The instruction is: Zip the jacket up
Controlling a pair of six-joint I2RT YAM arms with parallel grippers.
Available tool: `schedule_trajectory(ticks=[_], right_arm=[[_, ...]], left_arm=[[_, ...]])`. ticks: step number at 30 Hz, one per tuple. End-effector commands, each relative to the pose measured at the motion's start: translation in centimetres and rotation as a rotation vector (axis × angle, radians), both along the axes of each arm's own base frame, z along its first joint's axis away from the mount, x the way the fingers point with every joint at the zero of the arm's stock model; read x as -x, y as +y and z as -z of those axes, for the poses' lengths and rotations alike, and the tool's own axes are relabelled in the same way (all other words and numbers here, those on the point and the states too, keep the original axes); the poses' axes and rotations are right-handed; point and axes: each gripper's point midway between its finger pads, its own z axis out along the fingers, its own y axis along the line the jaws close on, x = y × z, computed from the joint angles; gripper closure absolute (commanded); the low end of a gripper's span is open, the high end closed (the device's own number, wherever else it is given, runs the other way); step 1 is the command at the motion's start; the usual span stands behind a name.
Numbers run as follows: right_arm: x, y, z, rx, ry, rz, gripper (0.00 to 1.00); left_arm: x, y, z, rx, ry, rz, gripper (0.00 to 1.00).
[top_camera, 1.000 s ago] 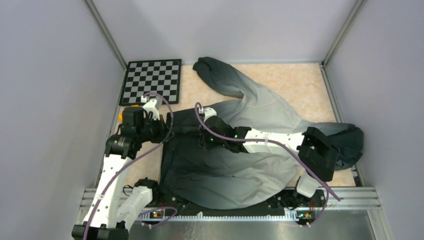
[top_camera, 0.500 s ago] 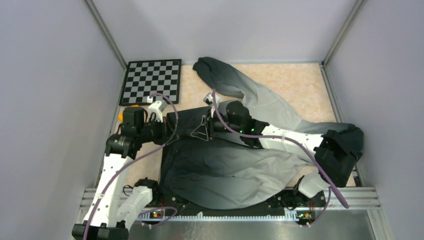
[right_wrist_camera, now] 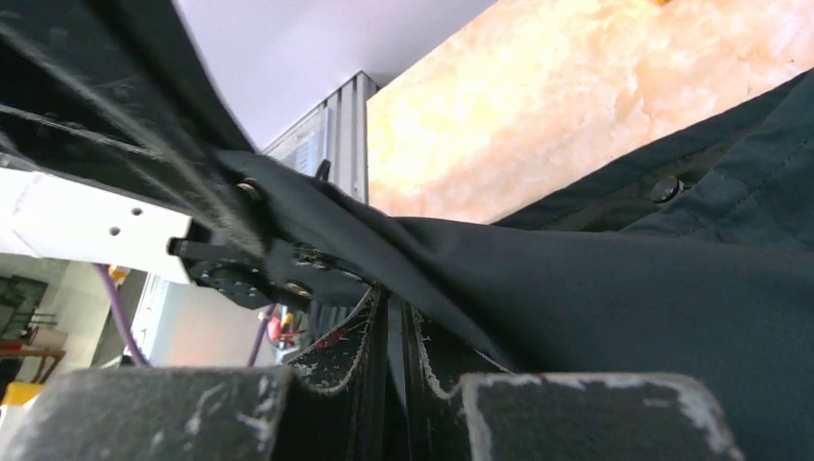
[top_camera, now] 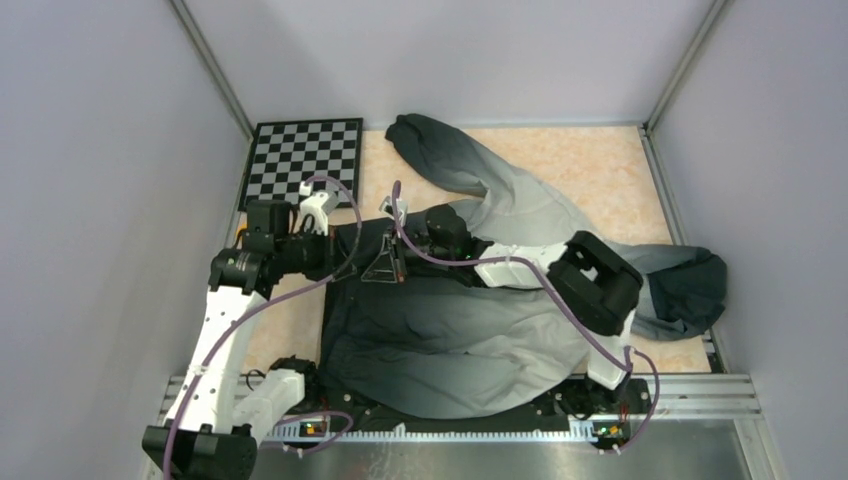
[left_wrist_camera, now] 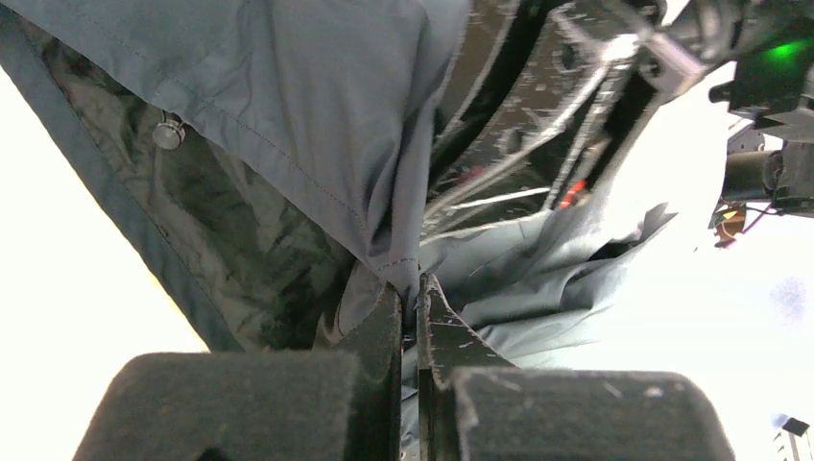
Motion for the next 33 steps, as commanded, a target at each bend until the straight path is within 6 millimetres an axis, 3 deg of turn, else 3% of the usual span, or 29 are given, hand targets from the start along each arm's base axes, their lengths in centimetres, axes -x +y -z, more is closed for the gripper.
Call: schedule_trajectory(ticks=[1, 5, 8, 11, 13, 15, 18, 21, 25, 33], right_arm=[[-3.2, 1.6, -1.4, -0.118, -0.029, -0.007, 0.91], [-4.0, 0.9, -1.3, -0.096, -0.02, -0.001, 0.9], [-2.9, -0.5, -1.0, -0.016, -0.063, -0.041, 0.86], [-0.2, -3.0, -1.0, 0.013, -0.127, -0.117, 0.73], [0.7, -4.5, -0.6, 0.049, -0.16, -0.122, 0.64], [0.8, -5.1, -1.4, 0.052, -0.191, -0.109, 0.55], [0.2, -4.5, -3.0, 0.023, -0.161, -0.072, 0.47], [0.4, -3.5, -5.2, -0.105, -0.083, -0.07, 0.47], [0.3, -2.8, -6.5, -0.211, 0.012, -0.068, 0.5], [-0.6, -1.9, -4.4, -0.223, 0.082, -0.047, 0.48]], left_arm=[[-0.5, -0.5, -1.7, 0.012, -0.032, 0.056, 1.0], [-0.9, -0.4, -1.1, -0.014, -0.011, 0.05, 1.0], [-1.3, -0.3, -0.6, -0.041, -0.001, 0.04, 1.0], [-1.2, -0.3, -0.2, -0.042, 0.002, 0.044, 1.0], [-1.0, -0.4, -0.1, -0.036, -0.007, 0.049, 1.0], [-0.8, -0.5, -0.2, -0.031, -0.011, 0.055, 1.0], [-0.3, -1.0, -0.7, -0.007, -0.018, 0.078, 1.0], [0.0, -1.1, -1.1, 0.0, -0.033, 0.085, 1.0], [0.4, -1.5, -1.2, 0.02, -0.033, 0.103, 1.0], [0.7, -1.8, -1.5, 0.028, -0.04, 0.118, 1.0]])
